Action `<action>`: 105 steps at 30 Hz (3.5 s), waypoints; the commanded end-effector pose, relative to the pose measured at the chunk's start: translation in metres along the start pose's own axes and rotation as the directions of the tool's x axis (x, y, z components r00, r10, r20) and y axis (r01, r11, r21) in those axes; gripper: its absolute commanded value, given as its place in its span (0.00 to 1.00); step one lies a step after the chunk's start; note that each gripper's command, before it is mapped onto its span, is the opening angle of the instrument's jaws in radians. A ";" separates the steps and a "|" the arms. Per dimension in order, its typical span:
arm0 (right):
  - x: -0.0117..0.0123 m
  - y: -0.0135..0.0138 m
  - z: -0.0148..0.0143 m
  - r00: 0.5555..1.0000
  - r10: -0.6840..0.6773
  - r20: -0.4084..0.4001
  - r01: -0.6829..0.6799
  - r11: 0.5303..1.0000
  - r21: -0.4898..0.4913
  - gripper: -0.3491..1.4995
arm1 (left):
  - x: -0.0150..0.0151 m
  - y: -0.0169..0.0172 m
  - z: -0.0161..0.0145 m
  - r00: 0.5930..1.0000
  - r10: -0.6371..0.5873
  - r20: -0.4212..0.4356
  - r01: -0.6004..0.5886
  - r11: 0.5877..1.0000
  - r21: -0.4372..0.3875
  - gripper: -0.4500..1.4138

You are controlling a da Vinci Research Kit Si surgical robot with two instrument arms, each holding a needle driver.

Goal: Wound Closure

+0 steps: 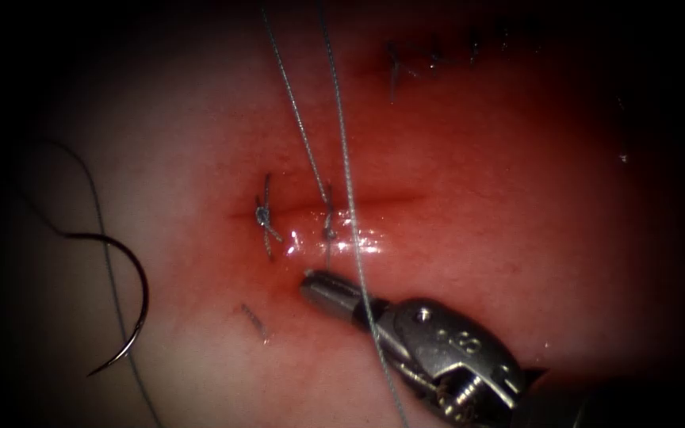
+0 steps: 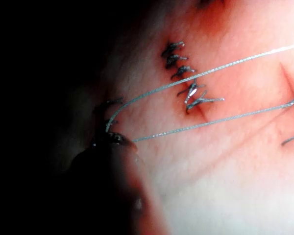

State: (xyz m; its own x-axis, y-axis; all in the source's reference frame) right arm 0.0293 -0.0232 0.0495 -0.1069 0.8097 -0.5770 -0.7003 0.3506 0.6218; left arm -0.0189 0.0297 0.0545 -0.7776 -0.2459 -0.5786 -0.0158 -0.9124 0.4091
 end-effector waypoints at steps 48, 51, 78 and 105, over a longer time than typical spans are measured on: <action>-0.0051 -0.0006 -0.0021 0.993 -0.122 -0.011 0.122 0.991 0.051 0.12 | 0.0046 0.0036 -0.0013 0.993 -0.021 -0.115 0.028 0.998 0.059 0.00; -0.0042 -0.0005 -0.0028 0.993 -0.114 -0.010 0.115 0.992 0.057 0.22 | 0.0056 0.0049 -0.0028 0.982 -0.055 -0.180 0.064 0.997 0.046 0.00; 0.0028 0.0021 -0.0004 0.951 -0.305 0.052 0.274 0.907 0.319 0.00 | 0.0142 0.0166 -0.0197 0.697 -0.238 -0.676 0.047 0.956 -0.289 0.00; 0.0044 0.0012 0.0159 0.938 -0.330 -0.103 0.334 0.784 0.523 0.00 | 0.0180 0.0206 -0.0176 0.608 -0.202 -0.768 -0.032 0.960 -0.278 0.00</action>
State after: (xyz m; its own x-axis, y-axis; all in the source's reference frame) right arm 0.0382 -0.0113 0.0556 0.0400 0.6024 -0.7972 -0.2142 0.7844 0.5821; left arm -0.0215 0.0005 0.0397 0.0140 -0.2172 -0.9760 0.1853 -0.9586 0.2160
